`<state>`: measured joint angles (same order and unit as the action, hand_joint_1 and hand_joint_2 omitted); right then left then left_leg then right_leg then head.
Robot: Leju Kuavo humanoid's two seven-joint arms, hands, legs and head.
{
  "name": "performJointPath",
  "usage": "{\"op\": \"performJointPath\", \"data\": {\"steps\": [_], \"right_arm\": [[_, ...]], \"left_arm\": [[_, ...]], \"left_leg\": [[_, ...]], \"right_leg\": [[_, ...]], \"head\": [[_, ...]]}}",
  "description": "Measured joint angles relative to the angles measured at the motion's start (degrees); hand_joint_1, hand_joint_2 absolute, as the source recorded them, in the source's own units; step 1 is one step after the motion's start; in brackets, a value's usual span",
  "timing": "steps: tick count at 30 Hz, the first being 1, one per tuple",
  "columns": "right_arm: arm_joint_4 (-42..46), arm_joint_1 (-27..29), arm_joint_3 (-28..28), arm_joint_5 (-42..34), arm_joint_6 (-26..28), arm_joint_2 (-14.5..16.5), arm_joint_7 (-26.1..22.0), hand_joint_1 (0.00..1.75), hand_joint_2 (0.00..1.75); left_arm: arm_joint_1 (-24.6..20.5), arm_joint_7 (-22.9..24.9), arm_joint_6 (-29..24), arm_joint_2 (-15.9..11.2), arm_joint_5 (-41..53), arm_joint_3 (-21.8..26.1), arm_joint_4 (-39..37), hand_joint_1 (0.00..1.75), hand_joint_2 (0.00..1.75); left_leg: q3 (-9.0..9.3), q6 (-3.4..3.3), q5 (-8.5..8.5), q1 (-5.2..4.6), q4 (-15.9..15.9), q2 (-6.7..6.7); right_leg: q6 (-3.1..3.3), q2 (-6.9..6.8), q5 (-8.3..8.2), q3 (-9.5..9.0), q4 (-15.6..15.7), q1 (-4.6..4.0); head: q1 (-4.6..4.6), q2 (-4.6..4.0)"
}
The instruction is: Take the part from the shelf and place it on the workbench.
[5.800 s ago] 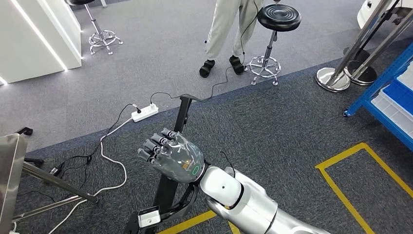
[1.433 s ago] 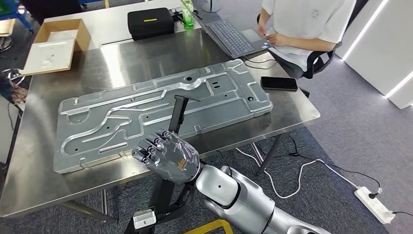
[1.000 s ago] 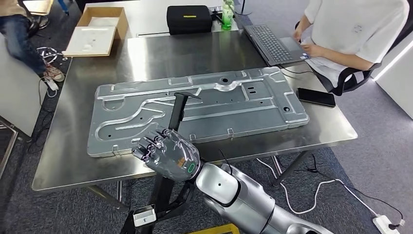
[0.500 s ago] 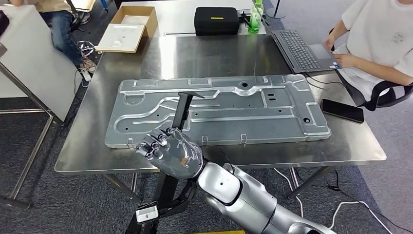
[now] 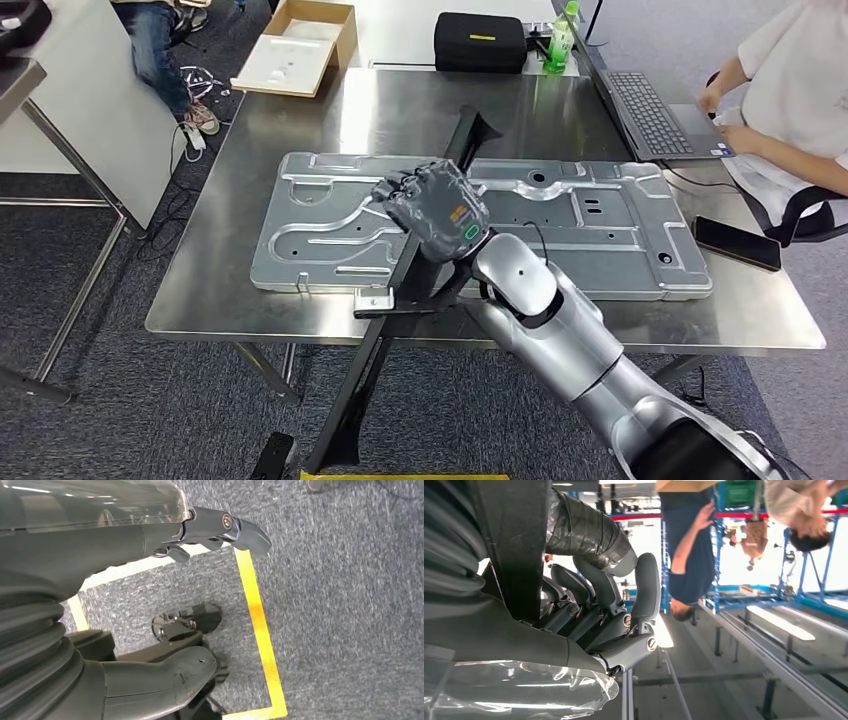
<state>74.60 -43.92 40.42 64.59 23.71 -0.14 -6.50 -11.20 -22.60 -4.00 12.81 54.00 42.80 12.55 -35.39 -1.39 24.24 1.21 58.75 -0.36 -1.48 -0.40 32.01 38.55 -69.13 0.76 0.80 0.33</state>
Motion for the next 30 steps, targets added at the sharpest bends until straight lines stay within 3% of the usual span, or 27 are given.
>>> {"op": "performJointPath", "data": {"steps": [1, 2, 3, 5, 7, 9, 11, 13, 15, 17, 18, 19, 21, 23, 27, 28, 30], "right_arm": [[-0.70, -0.35, -0.25, -0.29, -0.29, -0.25, -0.28, 1.75, 1.75], [-1.39, -0.61, -0.40, -0.64, -0.65, -0.46, -0.58, 1.75, 1.75], [-2.05, -0.89, -0.53, -1.24, -1.16, -0.65, -1.03, 1.75, 1.75], [-3.41, -2.02, -0.77, -3.29, -2.74, -0.99, -2.52, 1.75, 1.75], [-4.84, -3.71, -0.86, -5.40, -4.01, -1.24, -4.03, 1.75, 1.75], [-6.18, -4.99, -0.95, -6.45, -4.40, -1.44, -4.79, 1.75, 1.75], [-7.24, -5.70, -1.05, -7.17, -4.59, -1.63, -5.38, 1.75, 1.75], [-8.04, -6.39, -1.06, -8.10, -4.93, -1.69, -6.17, 1.75, 1.75], [-9.09, -7.14, -1.05, -8.98, -5.12, -1.75, -6.87, 1.75, 1.75], [-10.53, -7.74, -1.09, -9.49, -4.96, -1.94, -7.01, 1.75, 1.75], [-11.35, -7.99, -1.20, -9.58, -4.67, -2.05, -6.74, 1.75, 1.75], [-12.20, -8.24, -1.46, -9.55, -4.17, -2.15, -6.32, 1.75, 1.75], [-13.94, -8.84, -2.33, -9.03, -2.57, -2.37, -5.16, 1.75, 1.75], [-15.62, -9.37, -3.31, -8.37, -0.94, -2.73, -4.19, 1.75, 1.75], [-18.27, -9.73, -5.00, -8.57, -0.02, -3.84, -4.49, 1.75, 1.75], [-18.67, -9.87, -5.38, -8.69, 0.02, -4.13, -4.76, 1.75, 1.75], [-19.44, -10.03, -5.90, -8.75, 0.13, -4.59, -5.09, 1.75, 1.75]], "left_arm": [[-0.01, 0.02, 0.01, 0.00, 0.01, -0.03, 0.00, 0.00, 1.75], [-0.01, 0.04, 0.04, 0.00, 0.04, -0.08, 0.00, 0.00, 1.75], [-0.02, 0.06, 0.11, 0.01, 0.11, -0.15, 0.00, 0.00, 1.75], [-0.06, 0.02, 0.42, 0.05, 0.43, -0.41, 0.00, 0.00, 1.75], [-0.21, -0.05, 0.76, 0.14, 0.72, -0.75, 0.00, 0.00, 1.75], [-0.33, -0.10, 0.92, 0.18, 0.80, -0.99, 0.00, 0.00, 1.75], [-0.35, -0.14, 1.00, 0.18, 0.92, -1.20, 0.00, 0.00, 1.75], [-0.37, -0.17, 1.11, 0.19, 1.14, -1.36, 0.00, 0.00, 1.75], [-0.36, -0.18, 1.18, 0.20, 1.40, -1.51, 0.00, 0.00, 1.75], [-0.27, -0.17, 1.01, 0.20, 1.66, -1.70, 0.00, 0.00, 1.75], [-0.25, -0.17, 0.83, 0.20, 1.74, -1.79, 0.00, 0.00, 1.75], [-0.25, -0.17, 0.52, 0.20, 1.79, -1.86, 0.00, 0.00, 1.75], [-0.34, -0.20, -0.35, 0.20, 1.91, -2.04, 0.00, 0.00, 1.75], [-0.41, -0.34, -1.43, 0.28, 2.25, -2.34, 0.00, 0.00, 1.75], [-0.36, -0.47, -2.51, 0.49, 2.98, -2.89, 0.00, 0.00, 1.75], [-0.44, -0.43, -2.42, 0.57, 3.01, -2.97, 0.00, 0.00, 1.75], [-0.58, -0.26, -1.88, 0.73, 2.82, -3.09, 0.00, 0.00, 1.75]], "left_leg": [[-0.01, -0.08, 0.02, -0.06, 0.01, -0.01], [0.01, -0.10, 0.03, -0.09, 0.02, -0.05], [0.05, -0.11, 0.05, -0.11, 0.04, -0.12], [0.14, -0.01, 0.12, -0.12, 0.07, -0.29], [0.02, 0.37, 0.16, -0.33, 0.19, -0.37], [-0.09, 0.92, 0.08, -0.51, 0.12, -0.39], [-0.15, 1.50, 0.34, -0.46, 0.27, -0.38], [-1.45, 1.97, 2.42, -0.40, 3.35, -0.21], [-4.68, 2.27, 5.99, -0.34, 10.60, -0.05], [-7.21, 2.39, 7.48, -0.32, 15.96, -0.04], [-7.03, 2.34, 6.58, -0.32, 15.53, -0.04], [-5.74, 2.17, 4.76, -0.33, 12.80, -0.03], [-1.89, 1.62, 1.33, -0.49, 4.77, 0.04], [0.14, 1.12, 0.40, -0.76, 0.51, 0.04], [0.59, 0.05, 0.04, -0.58, -0.58, -0.08], [0.73, -0.26, -0.15, -0.43, -0.89, -0.05], [0.78, -0.60, -0.23, -0.38, -1.06, 0.01]], "right_leg": [[-0.05, 0.05, 1.04, 1.77, -3.29, 0.00], [-0.04, 0.07, 1.08, 2.88, -5.08, 0.00], [0.04, 0.08, -0.08, 2.90, -4.62, 0.01], [0.42, 0.15, -4.29, 0.24, 1.97, 0.00], [0.81, 0.31, -6.68, -2.47, 8.33, -0.23], [1.08, 0.42, -6.70, -3.02, 9.77, -0.54], [1.64, 0.38, -6.91, -3.10, 10.00, -0.32], [2.42, 0.28, -7.13, -3.27, 10.35, -0.04], [2.83, 0.23, -7.14, -3.28, 10.37, -0.14], [2.88, 0.22, -7.11, -3.29, 10.35, -0.29], [2.87, 0.22, -7.10, -3.32, 10.32, -0.35], [2.83, 0.23, -7.06, -3.35, 10.27, -0.39], [2.60, 0.26, -6.91, -3.32, 10.06, -0.53], [2.17, 0.25, -6.86, -3.14, 9.92, -0.66], [1.01, 0.24, -6.21, -2.83, 9.20, -0.60], [0.77, 0.29, -5.09, -2.03, 7.48, -0.56], [0.38, 0.37, -1.69, 1.33, 0.67, -0.33]], "head": [[0.00, 0.00], [0.00, 0.00], [0.00, 0.00], [0.00, 0.00], [0.01, 0.00], [0.01, 0.00], [0.01, 0.00], [0.03, 0.00], [0.04, 0.00], [0.03, 0.00], [0.03, 0.00], [0.03, 0.00], [0.03, 0.00], [0.03, 0.00], [0.01, 0.00], [0.01, 0.00], [0.01, 0.00]]}}
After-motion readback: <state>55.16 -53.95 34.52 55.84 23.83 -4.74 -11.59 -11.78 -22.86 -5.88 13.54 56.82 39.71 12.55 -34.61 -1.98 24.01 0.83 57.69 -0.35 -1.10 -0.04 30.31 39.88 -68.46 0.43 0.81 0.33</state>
